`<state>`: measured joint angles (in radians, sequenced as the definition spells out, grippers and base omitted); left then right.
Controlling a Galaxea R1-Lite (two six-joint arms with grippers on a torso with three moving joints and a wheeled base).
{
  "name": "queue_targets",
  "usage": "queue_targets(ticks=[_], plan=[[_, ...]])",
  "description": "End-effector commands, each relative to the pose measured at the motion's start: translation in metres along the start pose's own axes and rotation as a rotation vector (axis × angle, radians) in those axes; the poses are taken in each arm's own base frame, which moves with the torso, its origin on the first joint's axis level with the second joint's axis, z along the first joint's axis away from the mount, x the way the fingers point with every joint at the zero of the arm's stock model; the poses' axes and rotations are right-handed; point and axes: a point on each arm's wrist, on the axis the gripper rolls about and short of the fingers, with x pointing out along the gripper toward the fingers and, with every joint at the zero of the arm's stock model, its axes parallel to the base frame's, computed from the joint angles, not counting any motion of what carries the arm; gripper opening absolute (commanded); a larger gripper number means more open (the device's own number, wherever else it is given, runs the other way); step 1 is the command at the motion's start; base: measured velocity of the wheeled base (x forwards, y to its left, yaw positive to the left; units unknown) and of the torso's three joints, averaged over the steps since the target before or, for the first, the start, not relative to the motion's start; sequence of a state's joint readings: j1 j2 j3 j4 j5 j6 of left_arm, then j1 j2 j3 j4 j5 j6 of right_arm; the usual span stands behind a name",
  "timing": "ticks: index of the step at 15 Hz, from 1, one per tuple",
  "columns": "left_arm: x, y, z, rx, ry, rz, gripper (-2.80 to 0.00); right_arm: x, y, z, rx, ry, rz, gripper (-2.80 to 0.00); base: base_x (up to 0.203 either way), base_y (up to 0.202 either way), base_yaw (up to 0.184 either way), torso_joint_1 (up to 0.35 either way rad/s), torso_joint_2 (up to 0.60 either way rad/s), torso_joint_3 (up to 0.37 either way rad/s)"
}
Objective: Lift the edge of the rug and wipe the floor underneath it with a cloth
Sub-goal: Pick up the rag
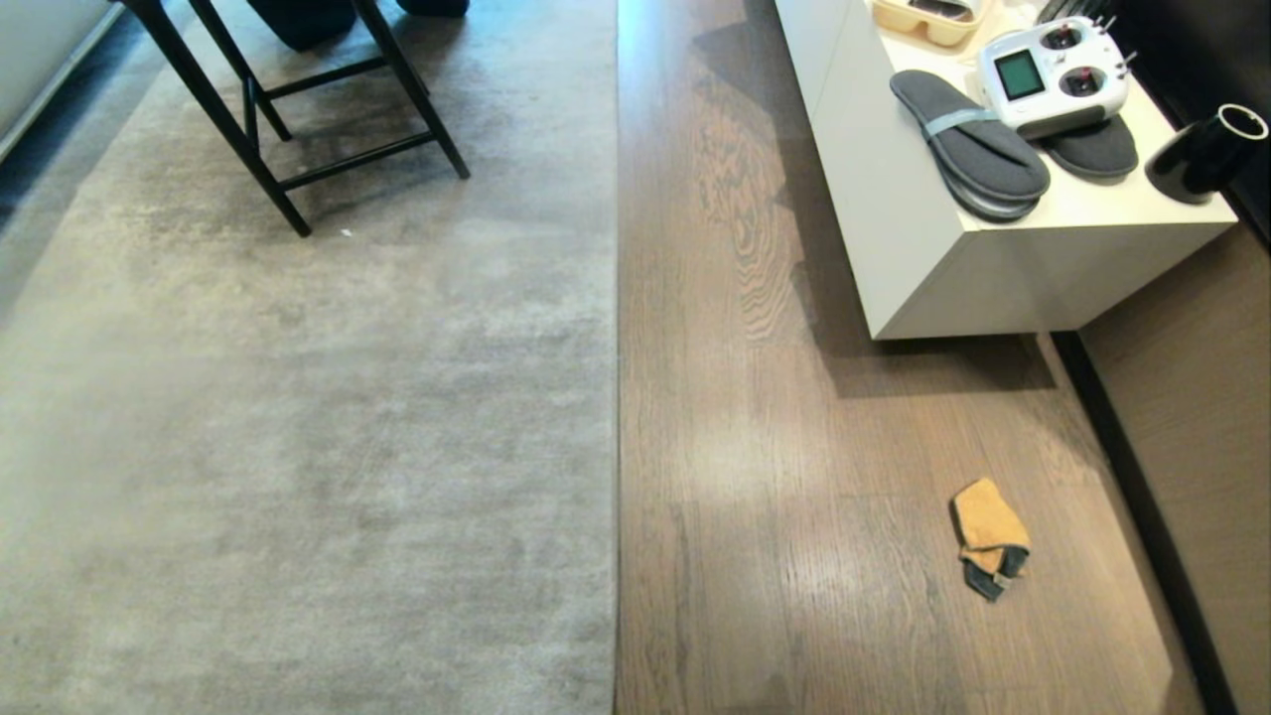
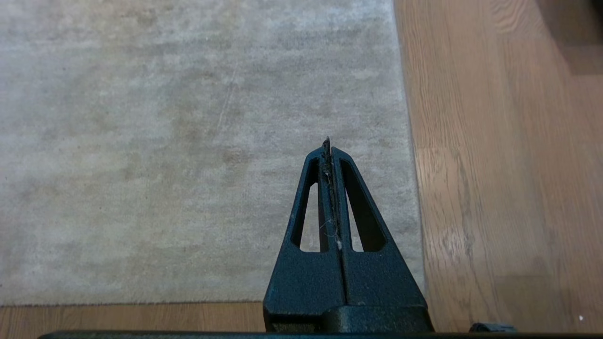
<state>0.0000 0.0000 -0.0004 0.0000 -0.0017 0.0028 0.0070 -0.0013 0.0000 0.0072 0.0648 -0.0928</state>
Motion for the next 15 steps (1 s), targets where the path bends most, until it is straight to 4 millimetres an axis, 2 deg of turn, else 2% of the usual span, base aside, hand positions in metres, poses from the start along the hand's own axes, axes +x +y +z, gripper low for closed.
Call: queue_targets(ticks=[1,15], plan=[[0.0000,0.0000,-0.0001,-0.001,0.000,0.000,-2.80,0.0001,0.0000,0.0000,-0.001,0.002,0.001,-2.80,0.000,0.000,0.000,0.000,0.00,-0.201],[0.0000,0.0000,-0.0002,-0.001,0.001,0.000,-2.80,0.0001,0.0000,0.0000,-0.001,0.002,0.001,-2.80,0.000,0.000,0.000,0.002,0.00,-0.198]])
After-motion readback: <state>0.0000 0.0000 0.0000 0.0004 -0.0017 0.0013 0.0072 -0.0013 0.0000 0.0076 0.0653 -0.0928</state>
